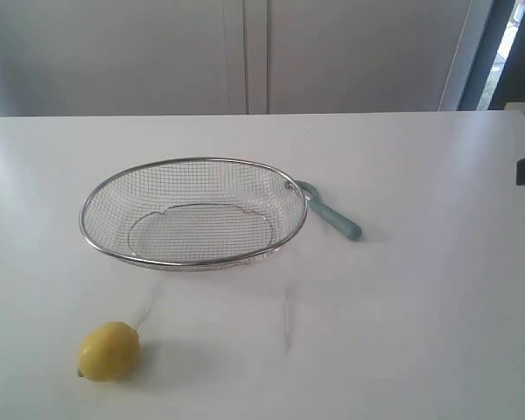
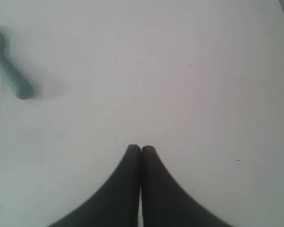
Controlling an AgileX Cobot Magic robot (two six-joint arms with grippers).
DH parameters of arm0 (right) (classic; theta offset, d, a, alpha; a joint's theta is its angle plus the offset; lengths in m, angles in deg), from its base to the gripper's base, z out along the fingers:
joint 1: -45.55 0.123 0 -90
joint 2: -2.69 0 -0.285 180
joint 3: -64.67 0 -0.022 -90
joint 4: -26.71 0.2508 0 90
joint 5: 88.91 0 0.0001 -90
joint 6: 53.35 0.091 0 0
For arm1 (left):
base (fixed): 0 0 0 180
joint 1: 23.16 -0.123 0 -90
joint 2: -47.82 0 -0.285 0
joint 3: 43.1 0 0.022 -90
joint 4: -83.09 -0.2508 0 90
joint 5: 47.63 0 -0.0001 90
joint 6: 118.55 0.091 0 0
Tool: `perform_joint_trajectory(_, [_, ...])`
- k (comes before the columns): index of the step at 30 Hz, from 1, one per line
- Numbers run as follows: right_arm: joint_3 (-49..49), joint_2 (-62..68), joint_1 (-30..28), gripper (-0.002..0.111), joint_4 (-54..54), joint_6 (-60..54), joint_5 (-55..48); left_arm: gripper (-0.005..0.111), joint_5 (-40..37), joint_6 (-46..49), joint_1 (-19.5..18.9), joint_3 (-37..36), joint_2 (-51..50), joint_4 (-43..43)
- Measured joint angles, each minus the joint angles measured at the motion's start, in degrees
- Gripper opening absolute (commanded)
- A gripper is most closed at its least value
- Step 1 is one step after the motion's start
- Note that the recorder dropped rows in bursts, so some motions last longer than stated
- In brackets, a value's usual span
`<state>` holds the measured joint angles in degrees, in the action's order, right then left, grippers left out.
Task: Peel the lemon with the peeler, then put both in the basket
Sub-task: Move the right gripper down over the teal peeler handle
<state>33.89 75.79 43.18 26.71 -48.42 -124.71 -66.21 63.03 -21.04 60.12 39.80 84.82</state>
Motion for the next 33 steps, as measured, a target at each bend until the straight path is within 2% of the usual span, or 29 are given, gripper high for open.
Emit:
perform_joint_trajectory(20, [19.8, 27.22, 0.0, 0.0, 0.67, -5.3, -3.45, 0.0, 0.0, 0.0, 0.0, -0.03, 0.0, 0.0])
perform_joint_trajectory(29, [28.73, 34.75, 0.0, 0.0, 11.71, -15.2, -7.03, 0.0, 0.0, 0.0, 0.0, -0.03, 0.0, 0.0])
perform_joint_trajectory(33, [32.26, 38.12, 1.46, 0.0, 12.99, -18.64, -7.43, 0.0, 0.0, 0.0, 0.0, -0.03, 0.0, 0.0])
